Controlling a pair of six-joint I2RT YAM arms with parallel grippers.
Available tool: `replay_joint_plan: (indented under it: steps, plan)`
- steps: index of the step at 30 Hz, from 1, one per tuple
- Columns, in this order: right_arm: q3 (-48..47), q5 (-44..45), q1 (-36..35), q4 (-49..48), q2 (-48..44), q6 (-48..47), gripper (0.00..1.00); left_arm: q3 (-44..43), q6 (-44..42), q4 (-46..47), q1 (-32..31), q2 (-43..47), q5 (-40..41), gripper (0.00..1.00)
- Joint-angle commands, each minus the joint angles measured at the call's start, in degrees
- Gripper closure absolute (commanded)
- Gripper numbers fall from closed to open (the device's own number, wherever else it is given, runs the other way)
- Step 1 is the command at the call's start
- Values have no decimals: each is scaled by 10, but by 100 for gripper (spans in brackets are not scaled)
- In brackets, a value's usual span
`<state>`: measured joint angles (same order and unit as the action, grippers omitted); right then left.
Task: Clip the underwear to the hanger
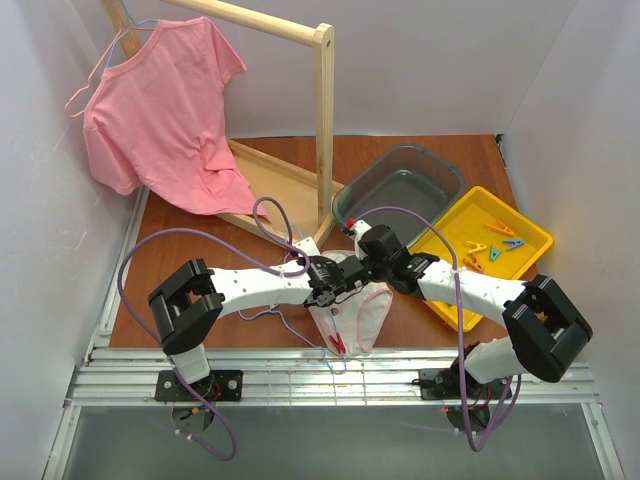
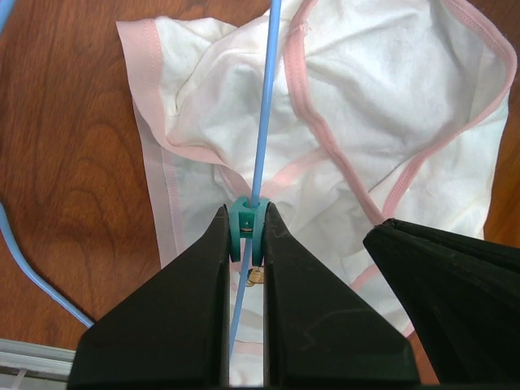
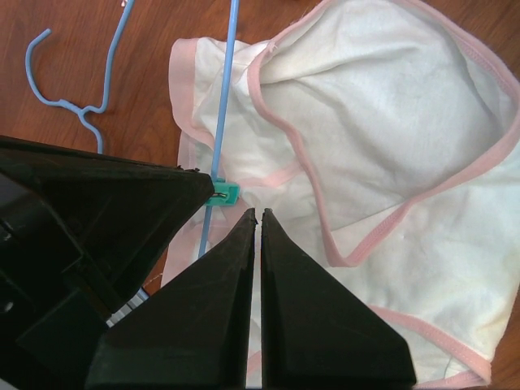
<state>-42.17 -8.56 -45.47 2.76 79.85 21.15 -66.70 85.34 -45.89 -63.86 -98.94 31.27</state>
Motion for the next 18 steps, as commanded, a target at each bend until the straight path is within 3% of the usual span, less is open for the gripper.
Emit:
replay_joint_plan:
  steps: [1, 18]
  plan:
    - [1, -24, 4, -22, -3, -15, 99, -23, -2, -23, -6, 1, 42, 100]
    - [-16, -62, 21, -37, 22, -27, 99, -28, -24, -14, -7, -26, 32, 100]
